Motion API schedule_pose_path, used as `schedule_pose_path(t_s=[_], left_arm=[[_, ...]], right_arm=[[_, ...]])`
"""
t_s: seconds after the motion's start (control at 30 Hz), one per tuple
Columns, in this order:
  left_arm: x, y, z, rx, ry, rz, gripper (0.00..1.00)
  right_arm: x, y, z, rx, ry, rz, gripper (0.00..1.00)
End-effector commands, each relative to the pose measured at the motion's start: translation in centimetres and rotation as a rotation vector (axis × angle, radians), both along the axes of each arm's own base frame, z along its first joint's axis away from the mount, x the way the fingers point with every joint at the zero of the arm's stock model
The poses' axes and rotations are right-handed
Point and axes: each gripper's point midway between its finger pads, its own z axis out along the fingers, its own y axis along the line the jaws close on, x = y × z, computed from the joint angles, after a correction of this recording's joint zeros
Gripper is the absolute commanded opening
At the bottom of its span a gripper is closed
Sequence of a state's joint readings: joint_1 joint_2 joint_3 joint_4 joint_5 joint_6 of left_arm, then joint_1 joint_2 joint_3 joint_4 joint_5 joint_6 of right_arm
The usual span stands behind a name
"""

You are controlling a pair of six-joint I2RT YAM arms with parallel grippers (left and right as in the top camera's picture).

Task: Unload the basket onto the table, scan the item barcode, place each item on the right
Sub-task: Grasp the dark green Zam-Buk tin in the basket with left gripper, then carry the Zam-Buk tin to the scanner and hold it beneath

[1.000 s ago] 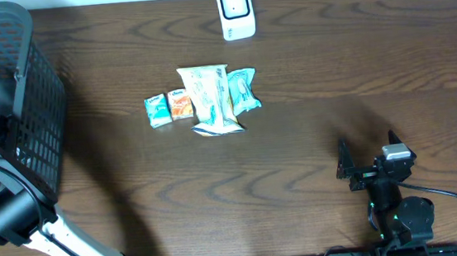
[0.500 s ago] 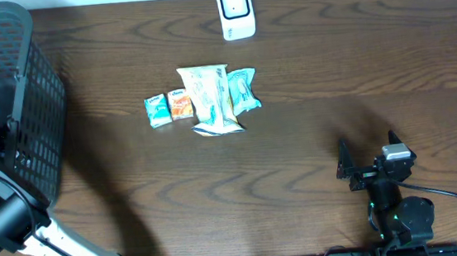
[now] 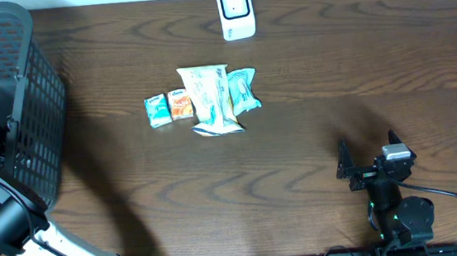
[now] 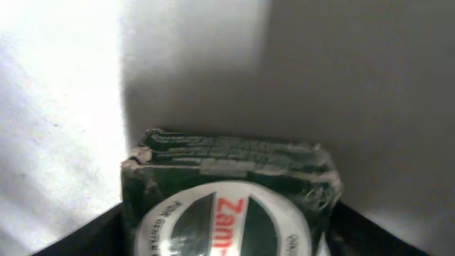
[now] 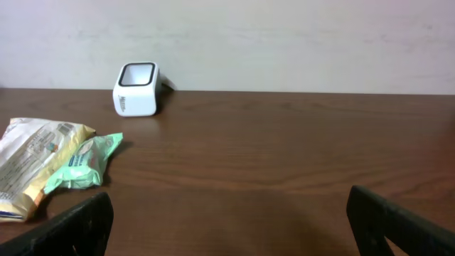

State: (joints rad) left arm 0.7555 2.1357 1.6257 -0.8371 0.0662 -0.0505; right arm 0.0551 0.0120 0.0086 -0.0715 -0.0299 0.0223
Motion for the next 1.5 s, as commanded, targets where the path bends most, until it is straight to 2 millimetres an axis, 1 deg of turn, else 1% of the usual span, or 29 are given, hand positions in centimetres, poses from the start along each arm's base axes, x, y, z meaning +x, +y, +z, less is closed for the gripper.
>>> schedule_pose_path(t_s=[0.0,0.03,0.07,0.17,0.23,0.27,0.37,0.47,0.53,0.67,0.7,0.77,0.83,0.93,0.97,1.03,1.07,1.13,1.2,1.3,1.4,1.47], left_arm=[[-0.8,-2.1,-2.6,-0.089,0.038,-0.022,0.65],[-0.7,-2.3,-2.6,-0.1,0.027,-0.023,0.6],[-0.4,-2.6,-2.5,-0.116,0.012,-0.025,0.58],[0.3,-3.3,-2.3,-0.161,-0.031,-0.03,0.57],[0.6,-3.4,-1.8,-0.165,-0.047,-0.027,0.57],[0.7,-3.3,-1.3,-0.16,-0.054,-0.022,0.57],[1.4,-2.7,1.2,-0.122,-0.1,-0.001,0.57],[2.1,-2.1,4.3,-0.065,-0.164,0.007,0.57],[2.5,-1.7,6.7,-0.017,-0.216,0.002,0.57],[3.1,-1.2,13.2,0.075,-0.369,0.09,0.57],[3.2,-1.3,15.9,0.094,-0.44,0.143,0.57],[3.4,-1.8,19.2,0.097,-0.539,0.199,0.57],[3.7,-2.9,22.9,0.08,-0.66,0.219,0.57],[4.5,-5.5,28.5,0.016,-0.853,0.184,0.57],[4.7,-6.8,30.4,-0.016,-0.92,0.157,0.57],[5.2,-9.1,33.3,-0.069,-1.018,0.094,0.57],[5.4,-10.7,34.8,-0.098,-1.064,0.049,0.57],[5.8,-13.8,36.7,-0.141,-1.116,-0.039,0.57],[6.4,-17.0,37.7,-0.174,-1.131,-0.119,0.57],[7.6,-22.5,37.9,-0.237,-1.125,-0.253,0.57],[8.8,-28.4,37.1,-0.274,-1.099,-0.445,0.57],[9.4,-31.9,35.9,-0.286,-1.059,-0.537,0.57]], right_arm=[[0.0,0.1,-0.1,0.014,0.001,0.002,0.99],[0.0,0.1,-0.1,0.014,0.001,0.002,0.99],[0.0,0.1,-0.1,0.014,0.001,0.002,0.99],[0.0,0.1,-0.1,0.014,0.001,0.002,0.99],[0.0,0.1,-0.1,0.014,0.001,0.002,0.99],[0.0,0.1,-0.1,0.014,0.001,0.002,0.99],[0.0,0.1,-0.1,0.014,0.001,0.002,0.99],[0.0,0.1,-0.1,0.014,0.001,0.002,0.99],[0.0,0.1,-0.1,0.014,0.001,0.002,0.99],[0.0,0.1,-0.1,0.014,0.001,0.002,0.99],[0.0,0.1,-0.1,0.014,0.001,0.002,0.99],[0.0,0.1,-0.1,0.014,0.001,0.002,0.99],[0.0,0.1,-0.1,0.014,0.001,0.002,0.99],[0.0,0.1,-0.1,0.014,0.001,0.002,0.99],[0.0,0.1,-0.1,0.014,0.001,0.002,0.99],[0.0,0.1,-0.1,0.014,0.001,0.002,0.99],[0.0,0.1,-0.1,0.014,0.001,0.002,0.99],[0.0,0.1,-0.1,0.014,0.001,0.002,0.99],[0.0,0.1,-0.1,0.014,0.001,0.002,0.99],[0.0,0.1,-0.1,0.014,0.001,0.002,0.99],[0.0,0.1,-0.1,0.014,0.001,0.002,0.99],[0.0,0.1,-0.1,0.014,0.001,0.002,0.99]])
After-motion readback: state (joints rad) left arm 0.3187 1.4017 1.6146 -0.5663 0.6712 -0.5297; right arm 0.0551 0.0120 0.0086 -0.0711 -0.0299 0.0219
